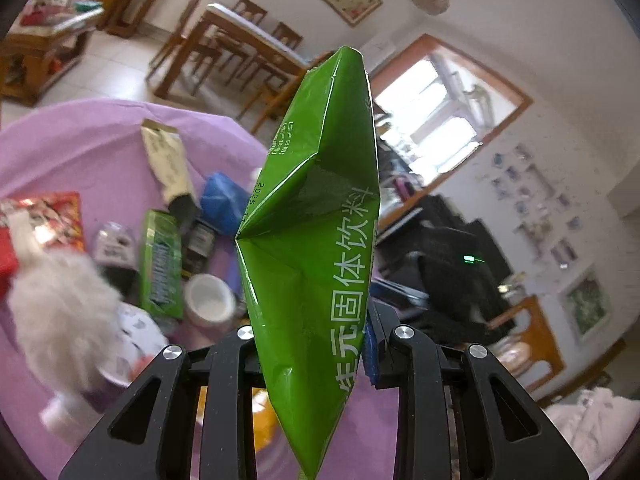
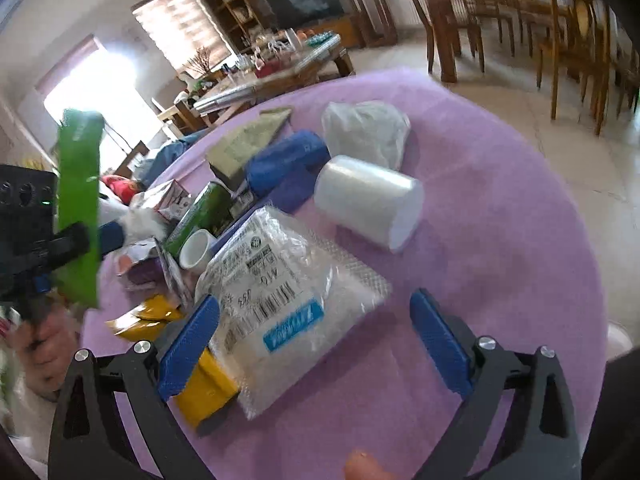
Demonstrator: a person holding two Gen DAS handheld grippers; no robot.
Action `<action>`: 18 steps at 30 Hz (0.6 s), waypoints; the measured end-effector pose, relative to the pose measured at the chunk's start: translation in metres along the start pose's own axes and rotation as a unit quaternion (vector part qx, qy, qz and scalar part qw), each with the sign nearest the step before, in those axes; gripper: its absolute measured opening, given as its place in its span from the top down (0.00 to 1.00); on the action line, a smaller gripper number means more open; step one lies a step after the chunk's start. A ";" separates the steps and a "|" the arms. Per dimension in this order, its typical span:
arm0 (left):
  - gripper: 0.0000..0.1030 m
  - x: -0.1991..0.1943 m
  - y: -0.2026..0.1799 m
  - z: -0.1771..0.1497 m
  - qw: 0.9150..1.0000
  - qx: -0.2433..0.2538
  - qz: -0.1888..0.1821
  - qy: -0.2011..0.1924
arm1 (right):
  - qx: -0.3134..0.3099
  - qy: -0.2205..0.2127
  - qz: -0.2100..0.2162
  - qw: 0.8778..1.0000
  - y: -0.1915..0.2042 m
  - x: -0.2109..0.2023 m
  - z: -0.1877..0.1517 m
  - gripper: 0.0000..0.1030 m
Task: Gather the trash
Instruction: 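Carry the green sachet and white packet with both tools over the bin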
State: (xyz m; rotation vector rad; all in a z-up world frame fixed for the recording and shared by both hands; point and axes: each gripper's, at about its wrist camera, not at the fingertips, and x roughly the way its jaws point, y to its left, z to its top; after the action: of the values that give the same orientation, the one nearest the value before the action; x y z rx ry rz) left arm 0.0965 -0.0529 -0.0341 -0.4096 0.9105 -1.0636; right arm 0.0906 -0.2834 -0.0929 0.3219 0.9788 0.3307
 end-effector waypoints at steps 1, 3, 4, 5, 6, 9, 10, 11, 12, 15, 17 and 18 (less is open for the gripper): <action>0.72 0.000 -0.001 -0.003 1.000 0.002 -0.009 -0.002 | -0.016 0.001 -0.015 1.000 0.006 0.004 0.001 0.16; 0.72 -0.001 -0.003 -0.011 1.000 0.004 -0.022 -0.003 | -0.028 0.001 -0.028 0.999 0.014 0.004 0.000 0.61; 0.72 -0.002 -0.005 -0.014 1.000 0.004 -0.022 -0.004 | -0.027 0.000 -0.014 1.000 0.015 0.002 -0.001 0.71; 0.72 -0.003 -0.002 -0.017 1.000 0.003 -0.020 -0.004 | -0.027 -0.003 -0.012 1.000 0.015 0.000 -0.003 0.92; 0.72 -0.004 -0.003 -0.021 1.000 0.002 -0.017 -0.003 | -0.027 -0.006 -0.017 0.999 0.015 -0.002 -0.004 0.92; 0.72 -0.002 -0.001 -0.025 1.000 0.001 -0.008 -0.001 | -0.019 -0.025 0.006 0.999 0.017 -0.013 -0.012 0.92; 0.72 0.000 -0.001 -0.026 1.000 0.001 -0.005 0.000 | -0.020 -0.037 0.010 0.999 0.018 -0.021 -0.015 0.93; 0.72 0.003 -0.002 -0.027 1.000 0.001 -0.001 0.003 | -0.021 -0.045 0.014 0.999 0.020 -0.027 -0.016 0.93; 0.72 0.007 0.000 -0.027 1.000 0.002 0.002 0.004 | -0.022 -0.054 0.017 0.998 0.021 -0.035 -0.018 0.93; 0.72 0.010 0.000 -0.030 1.000 0.005 0.007 0.006 | -0.026 -0.088 0.020 0.996 0.023 -0.062 -0.021 0.93; 0.72 0.011 -0.004 -0.030 1.000 0.009 0.009 0.004 | -0.028 -0.114 0.014 0.993 0.023 -0.082 -0.020 0.93; 0.72 0.011 -0.006 -0.030 1.000 0.011 0.010 0.003 | -0.030 -0.127 0.007 0.991 0.021 -0.093 -0.020 0.93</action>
State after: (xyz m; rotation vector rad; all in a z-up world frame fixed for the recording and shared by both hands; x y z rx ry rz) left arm 0.0710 -0.0620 -0.0525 -0.3774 0.9058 -1.0565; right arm 0.0233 -0.3004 -0.0245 0.3072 0.7149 0.3224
